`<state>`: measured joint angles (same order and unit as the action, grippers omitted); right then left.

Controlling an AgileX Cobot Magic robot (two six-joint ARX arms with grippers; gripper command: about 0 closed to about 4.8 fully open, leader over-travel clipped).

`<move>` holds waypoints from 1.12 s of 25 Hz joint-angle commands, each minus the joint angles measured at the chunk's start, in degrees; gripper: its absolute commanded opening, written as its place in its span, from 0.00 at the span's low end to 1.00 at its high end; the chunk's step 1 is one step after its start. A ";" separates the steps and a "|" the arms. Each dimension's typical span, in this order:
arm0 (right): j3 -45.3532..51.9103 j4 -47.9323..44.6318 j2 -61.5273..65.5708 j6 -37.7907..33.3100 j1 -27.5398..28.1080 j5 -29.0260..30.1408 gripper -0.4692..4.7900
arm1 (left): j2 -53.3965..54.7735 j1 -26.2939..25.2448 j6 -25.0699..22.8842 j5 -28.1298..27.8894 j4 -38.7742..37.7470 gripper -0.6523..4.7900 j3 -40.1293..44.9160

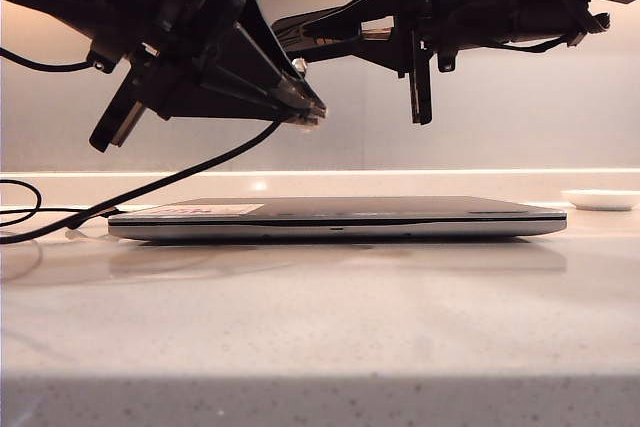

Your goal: Pick up the charging cable and the phone, plug the charging cable into the charging port on the phone, and finally place them back on the table.

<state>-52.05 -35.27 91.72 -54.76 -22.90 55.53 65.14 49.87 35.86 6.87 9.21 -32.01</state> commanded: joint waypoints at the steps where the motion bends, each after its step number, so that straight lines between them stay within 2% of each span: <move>1: -0.35 -2.29 -0.46 -0.24 -0.04 1.46 0.08 | -0.17 0.04 -0.04 -0.15 0.76 0.11 -0.17; 28: -0.35 -2.29 -0.46 1.22 -0.13 0.37 0.08 | -0.17 0.04 -0.04 -0.15 0.79 0.11 -0.17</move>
<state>-52.05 -35.24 91.72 -53.93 -22.92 55.18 65.14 49.87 35.86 6.87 9.21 -32.01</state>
